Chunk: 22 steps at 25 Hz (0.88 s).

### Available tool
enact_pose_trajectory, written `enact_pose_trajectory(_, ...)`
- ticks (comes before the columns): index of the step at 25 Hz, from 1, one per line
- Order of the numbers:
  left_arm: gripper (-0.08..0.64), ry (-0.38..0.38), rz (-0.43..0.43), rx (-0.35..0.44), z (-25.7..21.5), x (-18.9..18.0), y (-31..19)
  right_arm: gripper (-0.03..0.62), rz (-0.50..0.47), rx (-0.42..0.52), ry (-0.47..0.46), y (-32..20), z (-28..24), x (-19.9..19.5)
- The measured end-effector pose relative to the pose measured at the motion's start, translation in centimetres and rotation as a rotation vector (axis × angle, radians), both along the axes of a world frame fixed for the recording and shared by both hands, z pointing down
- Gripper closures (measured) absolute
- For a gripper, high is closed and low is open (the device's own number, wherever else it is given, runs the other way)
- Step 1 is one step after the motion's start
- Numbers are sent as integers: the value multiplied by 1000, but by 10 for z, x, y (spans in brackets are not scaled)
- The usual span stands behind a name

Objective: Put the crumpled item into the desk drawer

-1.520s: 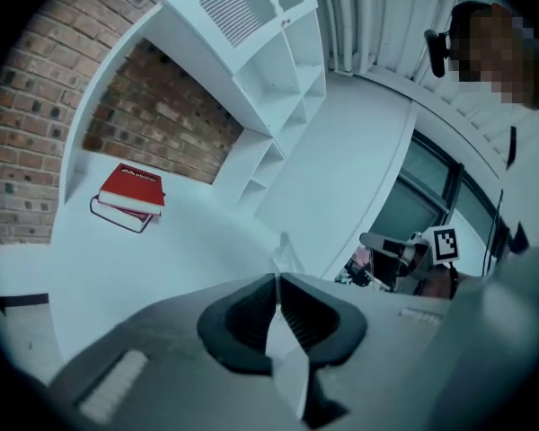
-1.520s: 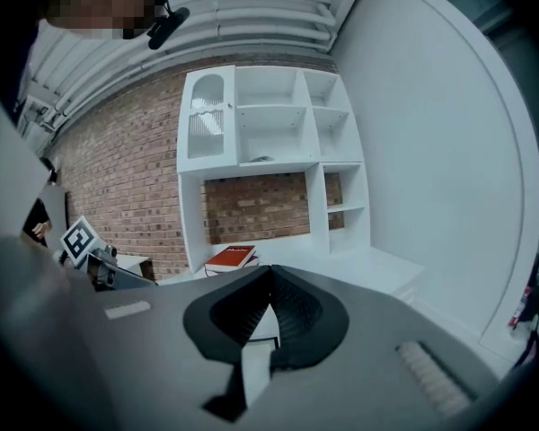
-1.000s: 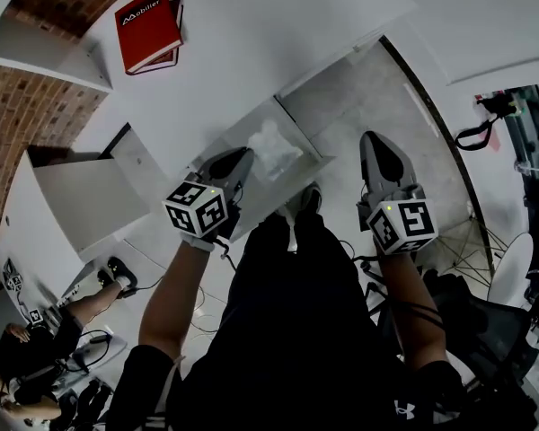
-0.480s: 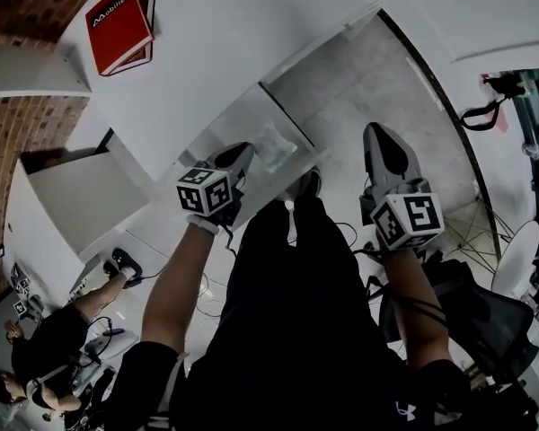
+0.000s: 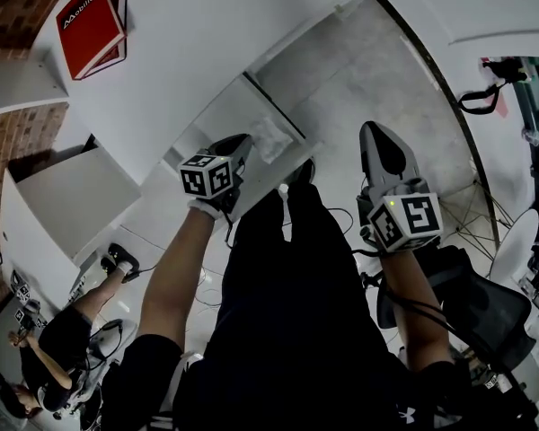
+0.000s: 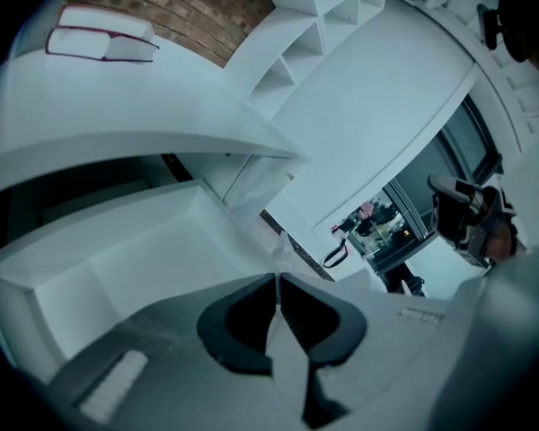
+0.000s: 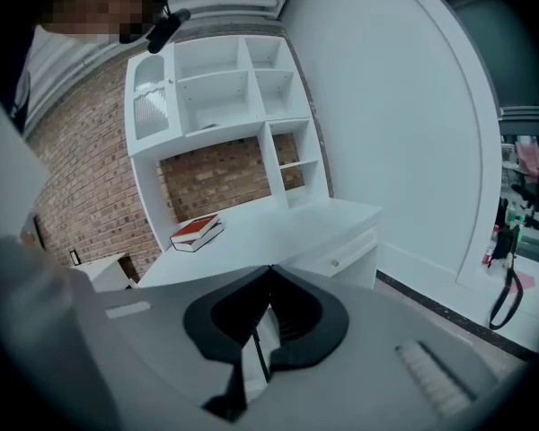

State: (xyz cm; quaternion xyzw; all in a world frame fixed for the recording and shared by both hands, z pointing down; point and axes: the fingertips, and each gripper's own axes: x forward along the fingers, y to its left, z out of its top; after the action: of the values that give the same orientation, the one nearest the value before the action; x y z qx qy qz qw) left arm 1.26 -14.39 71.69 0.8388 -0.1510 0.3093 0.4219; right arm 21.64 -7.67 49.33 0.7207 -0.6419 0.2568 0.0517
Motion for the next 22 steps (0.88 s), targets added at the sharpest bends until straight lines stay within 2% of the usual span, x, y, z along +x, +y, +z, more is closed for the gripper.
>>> enact_pose_trajectory(6,541,-50,30,-46,38,1,14,589,6,-33,-2,6,13,4)
enact_pose_trajectory(13,541,-78,3,-118,70,4,17,589,38,-70,-18,11,26,8)
enact_pose_trajectory(22,541,-126,42,-141,98,13,23,590,56,-103,-26,21,38,11)
